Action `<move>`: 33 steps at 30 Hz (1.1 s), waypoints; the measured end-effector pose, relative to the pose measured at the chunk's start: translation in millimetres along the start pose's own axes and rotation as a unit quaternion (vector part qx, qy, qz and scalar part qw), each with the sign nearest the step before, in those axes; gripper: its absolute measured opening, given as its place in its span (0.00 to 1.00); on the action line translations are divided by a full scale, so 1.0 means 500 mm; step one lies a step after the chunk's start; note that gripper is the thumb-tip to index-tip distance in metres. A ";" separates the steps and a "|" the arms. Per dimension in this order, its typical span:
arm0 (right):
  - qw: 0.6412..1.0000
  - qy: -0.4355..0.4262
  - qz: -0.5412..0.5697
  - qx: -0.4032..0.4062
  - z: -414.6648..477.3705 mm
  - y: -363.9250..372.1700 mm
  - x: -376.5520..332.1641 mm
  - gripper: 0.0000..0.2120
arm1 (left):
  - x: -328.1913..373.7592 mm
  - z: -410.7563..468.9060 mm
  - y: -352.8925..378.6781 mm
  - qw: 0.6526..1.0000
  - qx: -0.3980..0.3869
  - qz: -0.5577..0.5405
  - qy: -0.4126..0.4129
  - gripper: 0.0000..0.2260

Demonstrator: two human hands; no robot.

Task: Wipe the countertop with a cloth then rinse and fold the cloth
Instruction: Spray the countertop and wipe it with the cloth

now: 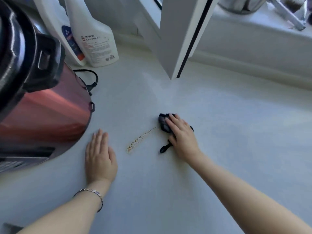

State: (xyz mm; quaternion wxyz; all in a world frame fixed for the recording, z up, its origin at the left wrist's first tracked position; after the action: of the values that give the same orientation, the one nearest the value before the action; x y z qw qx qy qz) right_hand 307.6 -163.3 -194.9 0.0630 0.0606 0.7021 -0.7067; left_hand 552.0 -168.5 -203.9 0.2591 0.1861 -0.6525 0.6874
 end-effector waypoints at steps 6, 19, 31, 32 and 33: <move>0.946 0.321 -0.009 0.035 0.041 -0.069 0.359 0.14 | 0.005 0.003 0.003 1.000 0.016 0.011 0.004 0.22; 0.971 -0.215 0.097 -0.041 -0.008 0.022 -0.171 0.18 | 0.002 0.003 0.002 1.000 0.019 0.023 0.002 0.22; 0.985 -0.111 0.134 0.007 0.026 0.030 -0.165 0.19 | -0.001 0.000 0.002 1.000 0.019 0.025 0.004 0.21; 0.970 -0.210 0.121 -0.020 -0.023 0.037 -0.218 0.17 | -0.002 0.000 0.002 1.000 0.017 0.023 0.004 0.21; 0.951 -0.285 0.108 -0.049 -0.048 0.036 -0.239 0.16 | -0.002 0.001 0.001 1.000 0.017 0.019 0.006 0.21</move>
State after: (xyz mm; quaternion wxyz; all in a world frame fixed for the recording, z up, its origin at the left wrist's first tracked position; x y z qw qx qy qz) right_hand 428.4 -139.1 -191.8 0.3386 -0.0710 0.6783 -0.6483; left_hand 552.2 -169.3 -205.0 0.2467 0.1741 -0.6429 0.7039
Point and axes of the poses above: each hand's wrist, its own z-axis towards the middle knuckle, its own y-axis out of the palm, x = y × z, the point moved 10 cm from there along z, towards the middle knuckle, and after that the axes turned 15 degrees about -z, right-handed, at the moved point
